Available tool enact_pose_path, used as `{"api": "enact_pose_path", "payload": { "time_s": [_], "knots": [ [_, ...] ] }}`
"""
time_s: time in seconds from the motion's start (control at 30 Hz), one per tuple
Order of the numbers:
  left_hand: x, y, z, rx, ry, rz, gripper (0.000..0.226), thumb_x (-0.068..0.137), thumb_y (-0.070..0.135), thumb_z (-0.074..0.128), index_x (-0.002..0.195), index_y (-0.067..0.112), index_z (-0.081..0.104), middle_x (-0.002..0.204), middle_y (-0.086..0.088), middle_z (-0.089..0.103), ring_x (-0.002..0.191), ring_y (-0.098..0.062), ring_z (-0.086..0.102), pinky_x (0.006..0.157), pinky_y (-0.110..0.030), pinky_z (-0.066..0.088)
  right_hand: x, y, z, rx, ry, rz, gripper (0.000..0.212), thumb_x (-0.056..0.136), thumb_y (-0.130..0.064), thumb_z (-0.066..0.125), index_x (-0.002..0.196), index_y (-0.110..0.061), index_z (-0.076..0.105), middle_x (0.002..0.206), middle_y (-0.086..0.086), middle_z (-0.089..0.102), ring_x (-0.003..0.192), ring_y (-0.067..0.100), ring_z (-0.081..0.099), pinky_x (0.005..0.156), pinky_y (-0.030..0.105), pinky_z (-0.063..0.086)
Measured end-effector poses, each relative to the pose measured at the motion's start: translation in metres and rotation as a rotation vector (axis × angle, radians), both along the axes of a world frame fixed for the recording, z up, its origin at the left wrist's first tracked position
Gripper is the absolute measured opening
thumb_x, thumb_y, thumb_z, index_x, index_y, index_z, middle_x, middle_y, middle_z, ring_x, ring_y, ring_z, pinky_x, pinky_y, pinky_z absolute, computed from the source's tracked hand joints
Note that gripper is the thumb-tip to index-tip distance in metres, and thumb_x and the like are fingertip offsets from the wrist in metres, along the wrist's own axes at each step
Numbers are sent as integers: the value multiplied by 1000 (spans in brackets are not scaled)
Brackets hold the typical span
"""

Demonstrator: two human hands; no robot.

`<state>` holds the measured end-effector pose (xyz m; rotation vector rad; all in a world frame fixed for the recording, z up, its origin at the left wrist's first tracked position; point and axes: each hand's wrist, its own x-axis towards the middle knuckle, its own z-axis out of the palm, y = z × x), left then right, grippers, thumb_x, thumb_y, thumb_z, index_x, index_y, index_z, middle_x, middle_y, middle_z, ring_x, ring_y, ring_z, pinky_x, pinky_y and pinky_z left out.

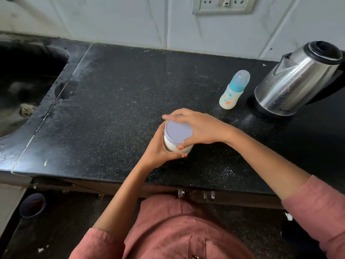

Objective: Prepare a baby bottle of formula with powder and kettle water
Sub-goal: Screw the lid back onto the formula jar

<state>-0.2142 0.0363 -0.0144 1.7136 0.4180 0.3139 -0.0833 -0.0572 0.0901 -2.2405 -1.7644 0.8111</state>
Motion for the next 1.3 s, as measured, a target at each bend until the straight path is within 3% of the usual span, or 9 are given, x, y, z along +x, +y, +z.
{"api": "enact_pose_path", "payload": {
  "time_s": [0.07,0.17,0.27,0.4,0.67,0.77,0.93,1.07,1.3],
  "knots": [
    [-2,4,-2,-21,5,-49,98,52,21,86,128,42,28,131,20,40,120,12,40,95,-8,35,11,-10,-6,63,274,-98,99,68,-22,79,142,-40,16,151,-6,21,136,9,24,110,29,25],
    [-7,11,-9,-31,32,-117,112,52,31,85,143,26,20,145,13,33,134,1,30,110,-22,28,15,-28,-30,83,604,-253,110,65,-3,79,141,-40,9,152,-6,20,138,6,24,114,27,23],
    [-14,14,-15,-26,44,-98,100,54,35,83,138,33,28,145,8,38,133,-2,35,111,-28,31,3,-38,-66,121,755,-376,108,63,12,75,138,-36,14,142,-10,30,135,6,28,108,16,29],
    [-16,14,-17,-48,48,-23,92,54,36,82,132,38,34,141,4,45,129,-5,42,109,-32,36,-11,-34,-92,314,703,-552,98,60,9,78,120,-49,26,128,-17,38,129,8,34,107,24,32],
    [21,42,-7,-89,27,-82,86,54,30,82,128,40,39,134,14,49,124,-2,47,100,-20,42,13,-14,-83,352,637,-639,93,64,3,77,140,-24,30,132,-11,41,123,4,35,101,22,35],
    [50,61,0,-101,14,-115,87,56,16,82,129,31,37,128,15,50,117,4,51,94,-15,44,35,4,-77,383,638,-671,93,66,3,76,142,-22,28,142,-1,40,128,11,37,107,31,36],
    [97,93,11,-34,8,-136,98,50,38,87,133,24,37,132,4,50,119,-4,51,99,-23,45,78,33,-70,409,607,-699,93,67,3,75,142,-21,27,144,2,39,132,18,37,108,37,35],
    [127,108,12,-15,21,-130,96,55,25,82,137,13,35,132,-1,49,119,-11,51,95,-18,46,104,50,-71,402,587,-711,93,67,2,75,142,-21,26,145,2,38,134,21,35,110,43,33],
    [147,116,2,-62,52,-112,86,67,-1,78,138,14,33,132,1,47,120,-15,49,88,-13,47,121,60,-79,384,558,-715,93,68,1,74,143,-23,24,146,2,34,135,21,32,111,45,32]
  ]
}}
